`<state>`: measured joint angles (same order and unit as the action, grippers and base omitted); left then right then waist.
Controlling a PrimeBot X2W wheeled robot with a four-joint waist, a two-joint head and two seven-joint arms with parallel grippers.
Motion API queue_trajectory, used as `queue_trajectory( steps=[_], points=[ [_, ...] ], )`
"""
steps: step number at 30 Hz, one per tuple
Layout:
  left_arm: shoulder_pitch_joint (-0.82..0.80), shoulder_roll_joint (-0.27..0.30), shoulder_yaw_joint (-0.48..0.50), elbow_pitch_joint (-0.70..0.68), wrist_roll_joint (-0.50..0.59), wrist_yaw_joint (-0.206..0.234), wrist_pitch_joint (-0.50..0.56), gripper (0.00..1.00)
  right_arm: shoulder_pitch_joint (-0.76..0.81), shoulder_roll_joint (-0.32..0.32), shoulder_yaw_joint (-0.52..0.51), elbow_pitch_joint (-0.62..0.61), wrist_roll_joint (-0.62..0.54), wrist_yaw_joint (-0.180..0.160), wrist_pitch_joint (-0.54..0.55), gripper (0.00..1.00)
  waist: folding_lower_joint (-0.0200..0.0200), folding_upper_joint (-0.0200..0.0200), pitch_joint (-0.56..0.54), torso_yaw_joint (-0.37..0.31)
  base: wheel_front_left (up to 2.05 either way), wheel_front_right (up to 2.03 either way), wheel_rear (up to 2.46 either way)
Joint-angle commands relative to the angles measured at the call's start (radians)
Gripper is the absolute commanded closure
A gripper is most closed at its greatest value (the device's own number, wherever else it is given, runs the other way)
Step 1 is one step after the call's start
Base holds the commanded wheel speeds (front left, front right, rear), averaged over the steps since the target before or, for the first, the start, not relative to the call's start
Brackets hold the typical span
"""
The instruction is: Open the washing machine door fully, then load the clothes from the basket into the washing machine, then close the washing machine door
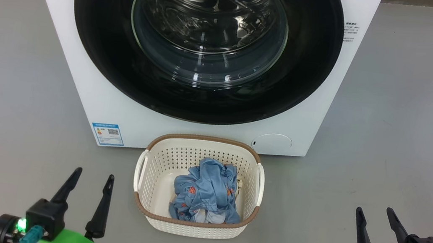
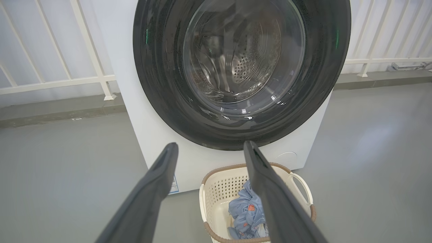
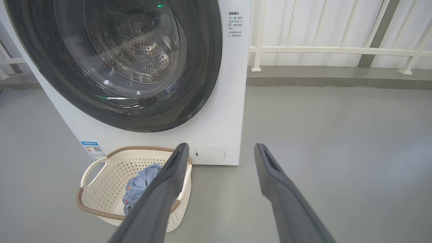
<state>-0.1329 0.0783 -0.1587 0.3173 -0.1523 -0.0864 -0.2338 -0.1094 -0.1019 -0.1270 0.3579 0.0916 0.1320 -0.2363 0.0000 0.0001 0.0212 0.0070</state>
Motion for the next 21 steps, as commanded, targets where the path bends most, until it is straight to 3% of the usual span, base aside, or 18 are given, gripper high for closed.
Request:
queue_trajectory(
  steps=[1, 3, 21],
  points=[
    [-0.049, 0.012, 0.030, -0.007, 0.038, 0.004, -0.018, 0.00, -0.046, -0.011, 0.020, -0.022, -0.039, -0.001, -0.016, 0.00, 0.0000, -0.0001, 0.001, -0.001, 0.00, 0.00, 0.00],
    [-0.055, 0.011, 0.029, 0.002, 0.074, 0.004, -0.027, 0.00, -0.048, -0.015, 0.021, -0.022, -0.072, -0.001, -0.025, 0.00, 0.0000, -0.0001, 0.002, -0.001, 0.00, 0.00, 0.00],
    [-0.056, -0.006, 0.044, 0.021, 0.069, 0.002, -0.028, 0.00, -0.044, -0.012, 0.017, -0.035, -0.056, -0.001, -0.025, 0.00, 0.0000, -0.0001, 0.005, -0.002, 0.00, 0.00, 0.00]
  ],
)
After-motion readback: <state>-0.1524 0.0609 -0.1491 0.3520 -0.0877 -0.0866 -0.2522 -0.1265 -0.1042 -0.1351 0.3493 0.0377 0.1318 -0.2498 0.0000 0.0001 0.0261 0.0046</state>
